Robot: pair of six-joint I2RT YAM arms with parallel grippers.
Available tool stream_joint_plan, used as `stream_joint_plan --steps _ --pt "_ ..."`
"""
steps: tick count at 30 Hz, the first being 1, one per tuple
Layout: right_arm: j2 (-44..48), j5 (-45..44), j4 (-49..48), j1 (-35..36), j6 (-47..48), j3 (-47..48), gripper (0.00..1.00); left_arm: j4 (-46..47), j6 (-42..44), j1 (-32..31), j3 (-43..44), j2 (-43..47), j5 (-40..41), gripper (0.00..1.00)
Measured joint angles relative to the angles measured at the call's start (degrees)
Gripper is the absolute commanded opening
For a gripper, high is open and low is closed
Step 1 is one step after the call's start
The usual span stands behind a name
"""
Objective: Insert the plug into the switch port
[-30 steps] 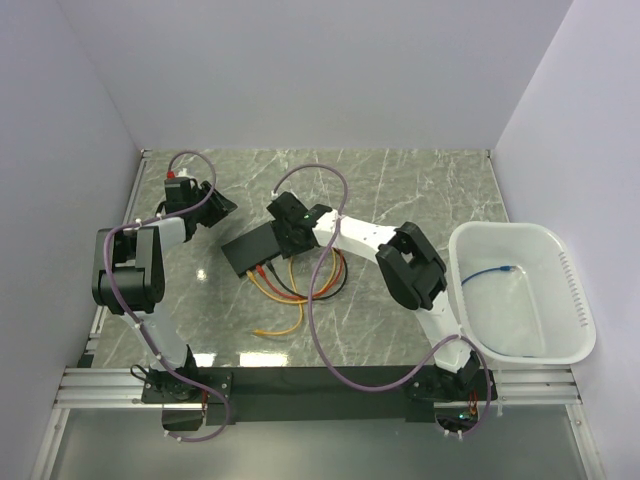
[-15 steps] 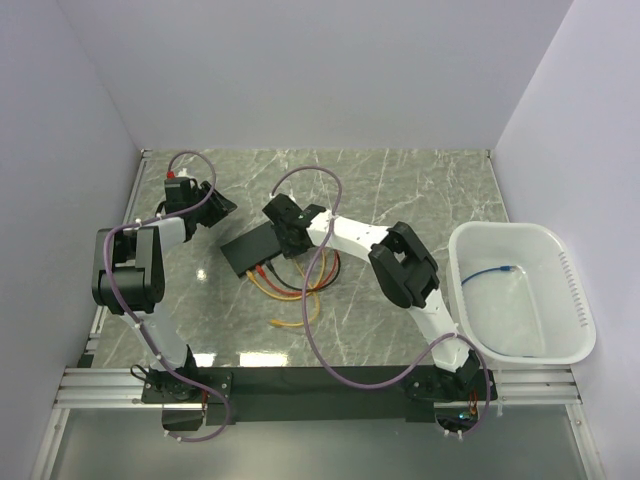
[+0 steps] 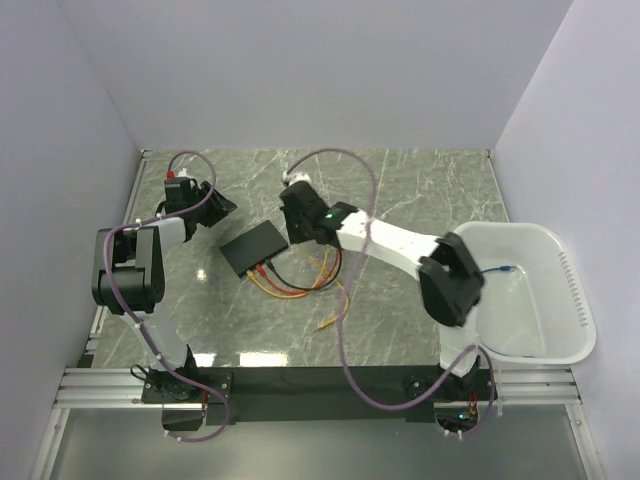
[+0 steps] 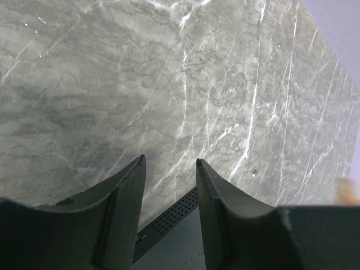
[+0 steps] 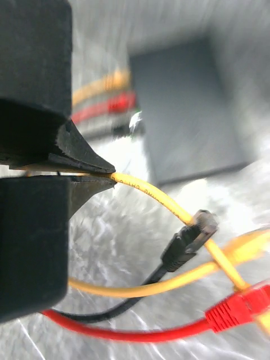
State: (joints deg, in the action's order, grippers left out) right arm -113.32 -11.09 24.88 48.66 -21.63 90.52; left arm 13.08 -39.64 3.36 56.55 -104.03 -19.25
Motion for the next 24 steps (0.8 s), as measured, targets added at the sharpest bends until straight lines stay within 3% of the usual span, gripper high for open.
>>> stream_joint_plan --steps 8,13,17,24 --pt "20.41 6.32 -20.26 -2.49 -0.90 -9.88 0.00 0.00 0.00 0.00 0.00 0.00 -0.07 0.46" --pt "24.41 14.53 -29.53 -7.54 -3.15 -12.92 0.00 0.00 0.00 0.00 0.00 0.00 -0.11 0.45" --pt "25.38 18.80 -32.52 -10.10 -1.84 -13.22 0.00 0.15 0.00 0.00 -0.09 0.00 -0.26 0.45" --pt "34.88 22.58 -32.85 -9.92 5.73 -17.55 0.00 2.71 -0.20 0.00 -0.94 0.07 -2.08 0.44"
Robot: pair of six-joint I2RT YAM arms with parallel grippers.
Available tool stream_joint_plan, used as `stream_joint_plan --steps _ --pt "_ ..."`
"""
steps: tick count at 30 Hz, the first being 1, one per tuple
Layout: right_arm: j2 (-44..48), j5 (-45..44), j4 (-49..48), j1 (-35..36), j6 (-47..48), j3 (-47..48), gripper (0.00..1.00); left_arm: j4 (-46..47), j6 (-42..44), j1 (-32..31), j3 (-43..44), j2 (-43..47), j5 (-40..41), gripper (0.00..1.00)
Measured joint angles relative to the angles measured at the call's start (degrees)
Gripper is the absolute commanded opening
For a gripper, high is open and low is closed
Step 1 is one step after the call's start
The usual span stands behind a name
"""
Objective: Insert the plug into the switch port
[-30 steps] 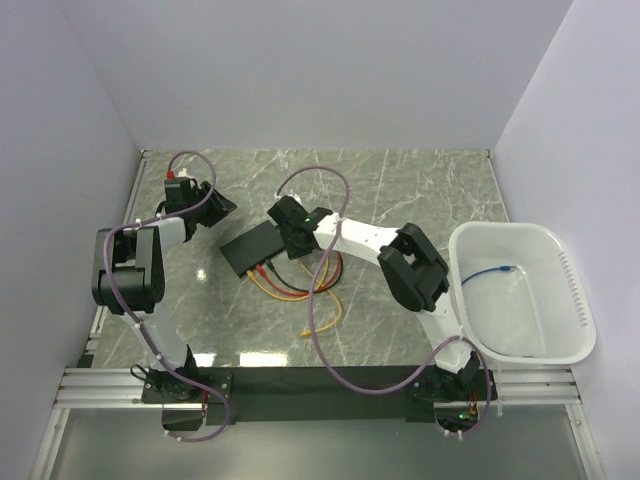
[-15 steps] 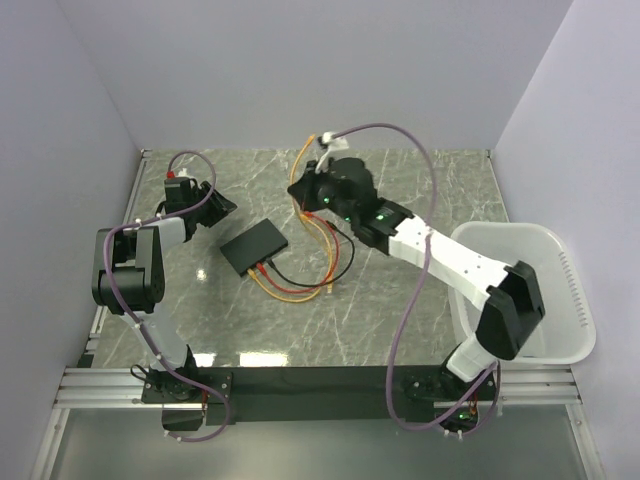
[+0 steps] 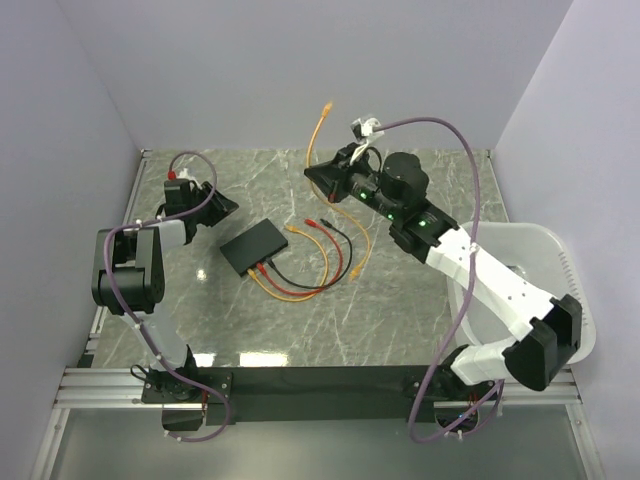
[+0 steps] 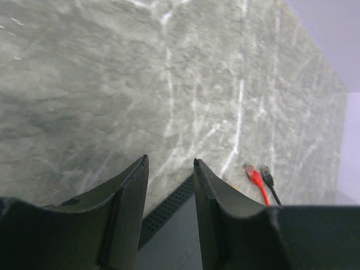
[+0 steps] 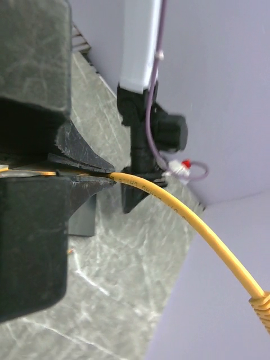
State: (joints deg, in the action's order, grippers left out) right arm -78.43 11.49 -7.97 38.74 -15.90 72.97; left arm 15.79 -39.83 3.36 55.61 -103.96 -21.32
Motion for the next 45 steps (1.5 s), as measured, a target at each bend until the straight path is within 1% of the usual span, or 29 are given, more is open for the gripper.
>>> stream_joint_plan --steps 3,5,7,11,15,18,20,23,26,27,31,33,36,43,45 --pt "0.94 3.65 0.92 0.44 2.40 0.72 0.00 4.24 -1.36 0.07 -2.47 0.39 -3.80 0.44" --pt "-0.04 4.79 1.99 1.38 3.26 0.04 0.00 9.27 -3.58 0.09 -4.68 0.68 -8.13 0.44" --pt "-1.68 5.01 2.45 3.08 3.69 -2.78 0.00 16.55 -6.69 0.11 -7.15 0.81 -13.03 0.44" --pt "-7.15 5.40 5.20 6.56 3.52 -8.76 0.00 33.20 -16.15 0.11 -11.06 0.85 -22.12 0.41" --pt "-12.61 4.52 8.57 9.81 2.47 -11.32 0.00 48.33 -26.69 0.11 -11.89 0.39 -28.37 0.40" --pt "-14.32 2.75 8.90 12.24 2.29 -11.37 0.00 54.16 -33.68 0.09 -11.91 -1.27 -30.93 0.40" --pt "-14.99 1.62 8.92 13.64 2.25 -11.19 0.00 55.54 -36.63 0.02 -11.98 -2.60 -31.82 0.42" --pt "-16.65 1.01 9.14 14.67 2.08 -9.38 0.00 55.98 -38.29 -0.35 -12.26 -3.30 -32.68 0.44" --pt "-18.51 0.31 8.85 14.64 1.92 -7.17 0.00 55.15 -35.34 -1.68 -12.22 -2.36 -32.76 0.45" --pt "-18.80 0.15 8.85 14.64 1.90 -6.78 0.00 53.37 -33.38 -2.21 -12.15 -1.53 -32.65 0.46" --pt "-19.08 -0.96 9.38 14.64 1.97 -5.44 0.00 39.69 -23.19 -4.81 -10.32 4.35 -29.97 0.47" --pt "-19.08 -1.55 9.42 14.64 2.05 -5.01 0.00 35.32 -19.43 -5.66 -9.20 6.73 -28.72 0.47" --pt "-19.10 -2.05 9.53 14.64 2.10 -4.66 0.00 30.82 -14.95 -6.75 -7.50 8.66 -27.74 0.48" --pt "-19.10 -3.19 9.77 14.64 2.10 -4.63 0.00 22.58 -9.09 -8.37 -5.64 8.39 -26.51 0.48" --pt "-19.10 -3.54 9.73 14.64 2.08 -4.63 0.00 21.81 -8.28 -8.68 -5.29 8.11 -26.53 0.48"
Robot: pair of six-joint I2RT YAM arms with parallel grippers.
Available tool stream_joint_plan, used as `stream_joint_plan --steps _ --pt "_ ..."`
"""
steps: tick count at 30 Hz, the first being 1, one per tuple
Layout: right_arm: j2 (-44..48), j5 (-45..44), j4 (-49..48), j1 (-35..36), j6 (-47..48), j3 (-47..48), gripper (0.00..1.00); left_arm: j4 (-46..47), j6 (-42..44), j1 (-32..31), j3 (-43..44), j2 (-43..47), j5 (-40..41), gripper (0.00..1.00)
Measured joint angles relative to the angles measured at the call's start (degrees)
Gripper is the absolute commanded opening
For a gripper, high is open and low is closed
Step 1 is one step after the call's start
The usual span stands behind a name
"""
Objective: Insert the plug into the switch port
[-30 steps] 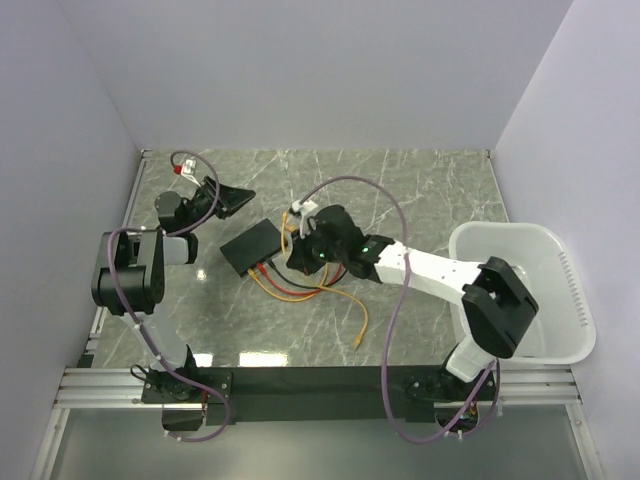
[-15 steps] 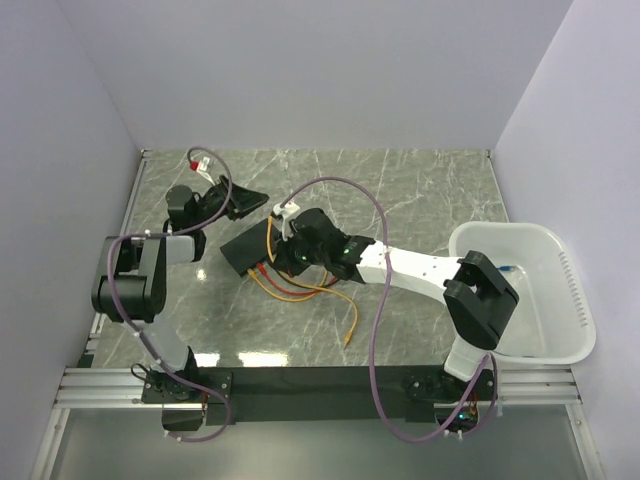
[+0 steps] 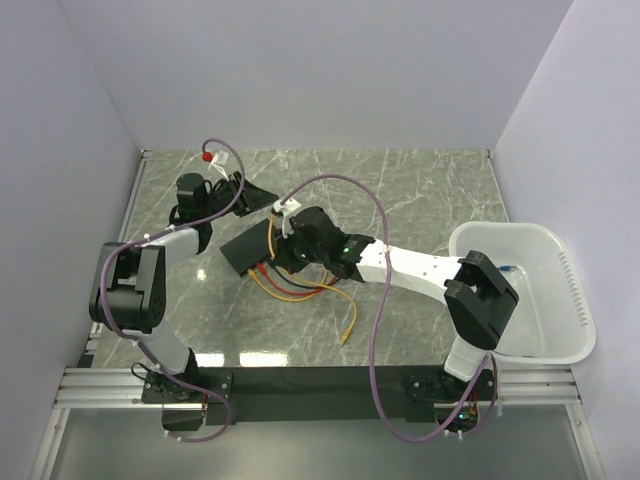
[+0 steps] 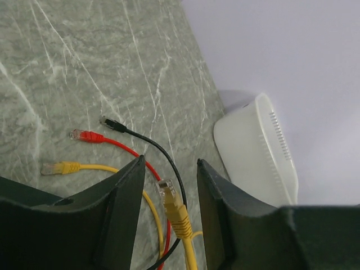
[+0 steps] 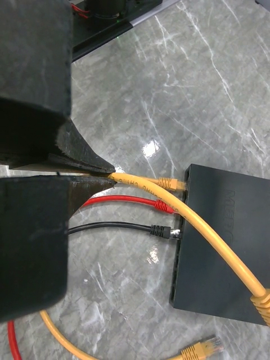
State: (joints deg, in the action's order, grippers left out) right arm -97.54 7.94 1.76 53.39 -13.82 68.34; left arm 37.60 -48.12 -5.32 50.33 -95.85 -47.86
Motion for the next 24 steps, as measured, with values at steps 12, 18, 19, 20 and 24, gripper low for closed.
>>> stream_joint_plan --steps 12,18,19,20,24 --pt "0.00 -1.33 -1.29 0.00 -0.46 -0.02 0.00 -0.11 1.03 -1.05 0.50 -2.34 -2.47 0.30" --pt "0.00 -1.49 -1.27 0.00 -0.96 -0.02 0.00 2.84 -0.15 -1.14 0.52 -2.45 -4.31 0.03" --pt "0.00 -1.51 -1.27 0.00 -1.07 -0.02 0.00 3.19 -0.26 -1.14 0.55 -2.45 -4.46 0.00" --pt "0.00 -1.55 -1.27 0.00 -1.09 -0.04 0.00 3.32 -0.42 -1.14 0.55 -2.45 -4.59 0.01" --pt "0.00 -2.25 -1.14 -0.02 -1.38 -0.13 0.33 3.56 -0.66 -1.14 0.55 -2.45 -4.66 0.01"
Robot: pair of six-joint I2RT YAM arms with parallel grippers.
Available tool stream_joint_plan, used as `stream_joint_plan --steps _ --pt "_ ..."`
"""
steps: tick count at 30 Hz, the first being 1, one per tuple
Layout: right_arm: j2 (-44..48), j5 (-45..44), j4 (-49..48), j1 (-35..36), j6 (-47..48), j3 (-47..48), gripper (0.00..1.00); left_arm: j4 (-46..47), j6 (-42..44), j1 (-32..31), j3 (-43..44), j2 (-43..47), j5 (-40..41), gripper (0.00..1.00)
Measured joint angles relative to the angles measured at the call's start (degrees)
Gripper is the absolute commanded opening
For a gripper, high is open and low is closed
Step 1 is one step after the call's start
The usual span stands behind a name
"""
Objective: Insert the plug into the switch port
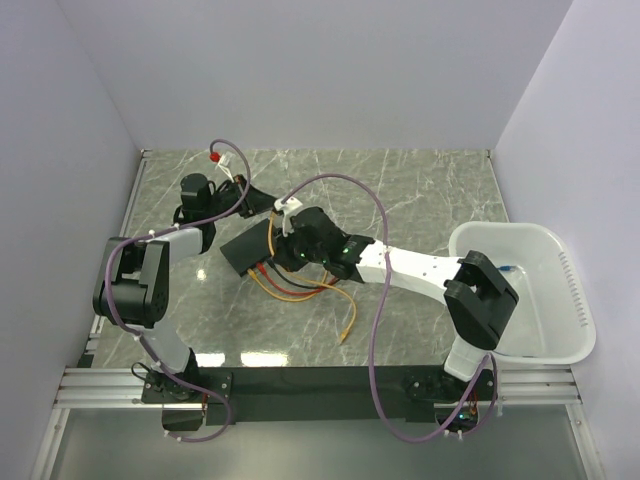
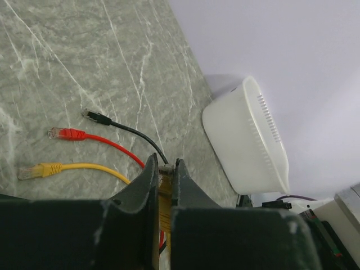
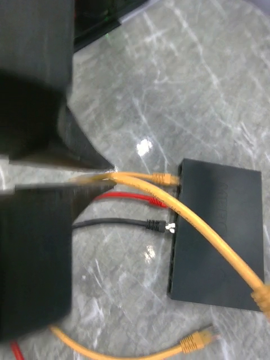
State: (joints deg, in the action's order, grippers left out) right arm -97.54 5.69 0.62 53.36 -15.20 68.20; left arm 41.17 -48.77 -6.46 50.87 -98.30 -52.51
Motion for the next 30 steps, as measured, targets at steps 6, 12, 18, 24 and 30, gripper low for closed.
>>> stream_joint_plan --steps 6,12,18,24,30 --pt "2.45 1.40 -1.90 -1.90 -1.70 -1.73 0.54 0.83 -0.42 0.00 0.00 0.00 0.07 0.00" --pt "3.89 8.81 -11.04 -9.03 -9.09 -3.13 0.50 2.43 -0.74 0.00 -0.11 0.00 0.17 0.00" --pt "2.97 14.03 -20.96 -14.75 -18.34 -5.22 0.43 3.63 -1.79 0.00 -0.70 0.17 0.31 0.01" --pt "-1.68 16.79 -24.72 -14.97 -22.97 -2.93 0.42 3.58 -1.70 0.00 -0.85 0.85 0.33 0.01" --pt "-4.31 17.68 -25.09 -14.88 -25.03 -1.70 0.42 3.58 -1.68 0.00 -0.92 1.09 0.33 0.01"
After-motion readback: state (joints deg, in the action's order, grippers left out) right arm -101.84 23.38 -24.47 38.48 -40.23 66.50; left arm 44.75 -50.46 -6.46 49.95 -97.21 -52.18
